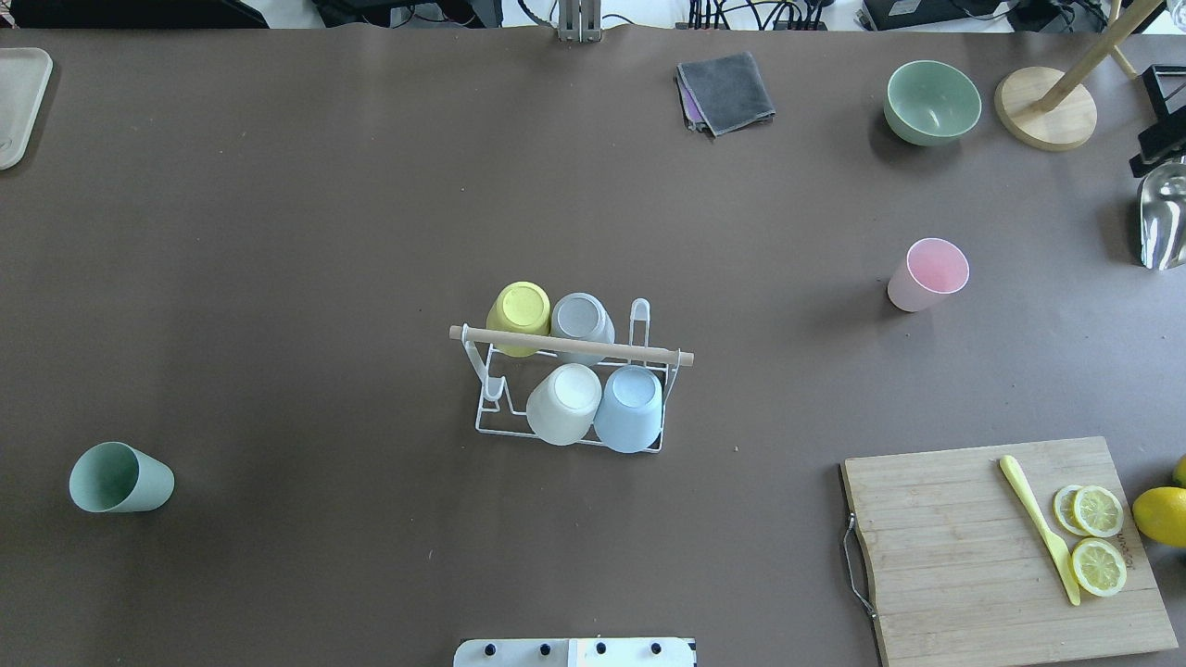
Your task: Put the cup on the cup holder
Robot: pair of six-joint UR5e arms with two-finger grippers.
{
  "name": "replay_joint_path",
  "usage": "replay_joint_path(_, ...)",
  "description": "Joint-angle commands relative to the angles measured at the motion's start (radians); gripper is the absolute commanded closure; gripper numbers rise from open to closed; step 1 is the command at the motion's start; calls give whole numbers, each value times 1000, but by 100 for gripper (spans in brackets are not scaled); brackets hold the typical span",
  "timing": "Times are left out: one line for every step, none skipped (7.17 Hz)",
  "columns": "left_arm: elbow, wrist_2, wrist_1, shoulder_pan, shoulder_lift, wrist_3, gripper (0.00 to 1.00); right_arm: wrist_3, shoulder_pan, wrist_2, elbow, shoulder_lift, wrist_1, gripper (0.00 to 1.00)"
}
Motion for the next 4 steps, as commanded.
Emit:
replay_joint_path(-6, 8, -1, 66, -51, -2, 2, 156, -145, 1, 0, 105, 0, 0)
replay_joint_path(-14, 14, -1, 103, -75, -2, 2, 182, -182, 4, -20, 126, -3, 0)
replay_joint_path(-27, 67, 1, 144, -101, -2, 2, 175, -201, 13, -65, 161, -8, 0)
replay_joint_path(-47, 99, 2, 206, -118, -2, 2, 170, -216, 65, -154, 222, -15, 0)
